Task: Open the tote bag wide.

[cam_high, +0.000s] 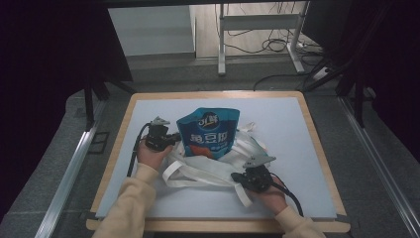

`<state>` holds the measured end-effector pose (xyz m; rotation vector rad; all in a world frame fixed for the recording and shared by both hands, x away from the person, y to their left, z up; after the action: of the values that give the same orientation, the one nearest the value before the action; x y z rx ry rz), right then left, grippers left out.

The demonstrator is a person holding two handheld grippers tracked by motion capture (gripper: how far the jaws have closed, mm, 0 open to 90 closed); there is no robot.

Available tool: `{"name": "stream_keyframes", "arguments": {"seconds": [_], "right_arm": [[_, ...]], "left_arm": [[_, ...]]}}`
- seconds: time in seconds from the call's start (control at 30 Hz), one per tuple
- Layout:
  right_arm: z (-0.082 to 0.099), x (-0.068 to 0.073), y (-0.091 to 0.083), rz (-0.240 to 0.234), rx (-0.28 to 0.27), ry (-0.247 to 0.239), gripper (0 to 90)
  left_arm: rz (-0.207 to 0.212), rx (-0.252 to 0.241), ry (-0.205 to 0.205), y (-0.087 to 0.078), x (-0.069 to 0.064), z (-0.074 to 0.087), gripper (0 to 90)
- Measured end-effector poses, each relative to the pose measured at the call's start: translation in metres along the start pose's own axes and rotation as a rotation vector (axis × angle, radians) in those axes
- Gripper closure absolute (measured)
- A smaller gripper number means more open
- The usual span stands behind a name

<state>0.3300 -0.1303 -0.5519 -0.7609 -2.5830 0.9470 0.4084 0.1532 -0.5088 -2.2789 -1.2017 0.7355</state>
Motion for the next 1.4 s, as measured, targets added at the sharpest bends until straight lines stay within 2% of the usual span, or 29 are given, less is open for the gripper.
{"name": "stream_keyframes", "arguments": {"seconds": [0.03,0.13,0.23,0.27,0.33,0.37,0.47,0.6,0.63,0.7,0.77,0.8,0.83,0.9,1.03,1.17,1.4], "right_arm": [[-0.003,0.000,-0.003,0.002,-0.013,0.005,88.8],[-0.008,-0.001,-0.007,0.003,-0.031,0.006,88.8],[-0.021,-0.010,-0.022,0.018,-0.087,0.025,88.8],[-0.021,-0.010,-0.022,0.018,-0.087,0.025,88.8],[-0.031,-0.019,-0.034,0.038,-0.127,0.038,88.8],[-0.031,-0.019,-0.034,0.038,-0.127,0.038,88.8],[-0.044,-0.031,-0.044,0.078,-0.147,0.043,88.8],[-0.063,-0.049,-0.044,0.130,-0.129,0.032,88.8],[-0.063,-0.049,-0.044,0.130,-0.129,0.032,88.8],[-0.073,-0.060,-0.038,0.138,-0.098,0.045,88.8],[-0.076,-0.064,-0.031,0.128,-0.075,0.060,88.8],[-0.076,-0.064,-0.031,0.128,-0.075,0.060,88.8],[-0.076,-0.069,-0.025,0.148,-0.046,0.051,88.8],[-0.076,-0.074,-0.020,0.166,-0.025,0.051,88.8],[-0.069,-0.087,-0.010,0.192,0.021,0.081,88.8],[-0.065,-0.096,-0.005,0.201,0.021,0.118,88.8],[-0.063,-0.105,0.002,0.236,0.032,0.108,88.9]], "left_arm": [[0.002,-0.016,0.023,-0.008,-0.004,-0.001,89.5],[0.007,-0.024,0.037,-0.016,-0.008,-0.001,89.6],[0.019,-0.033,0.059,-0.030,-0.016,0.000,89.6],[0.028,-0.039,0.060,-0.034,-0.018,0.001,89.6],[0.051,-0.039,0.062,-0.046,-0.023,0.007,89.6],[0.051,-0.039,0.062,-0.046,-0.023,0.007,89.6],[0.090,-0.034,0.040,-0.051,-0.025,0.015,89.6],[0.103,-0.006,0.044,-0.049,-0.027,0.029,89.7],[0.103,-0.006,0.044,-0.049,-0.027,0.029,89.7],[0.112,0.027,0.051,-0.044,-0.029,0.038,89.7],[0.112,0.037,0.056,-0.042,-0.030,0.041,89.7],[0.108,0.047,0.065,-0.041,-0.031,0.043,89.7],[0.101,0.065,0.075,-0.039,-0.032,0.048,89.8],[0.096,0.072,0.084,-0.038,-0.033,0.050,89.8],[0.098,0.099,0.096,-0.034,-0.034,0.060,89.8],[0.097,0.109,0.101,-0.035,-0.035,0.066,89.8],[0.110,0.126,0.092,-0.033,-0.034,0.075,89.8]]}}
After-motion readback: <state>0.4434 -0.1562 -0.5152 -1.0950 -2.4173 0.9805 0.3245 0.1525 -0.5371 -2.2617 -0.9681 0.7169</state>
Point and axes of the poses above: each handheld gripper's, and its own axes: y roughly forward along the jaws, z roughly out of its underside, x roughly to its left, the point moved 5 cm from there along y, roughly forward along the jaws, and after that the axes turned 2 degrees about -y, right-handed, at the moved point
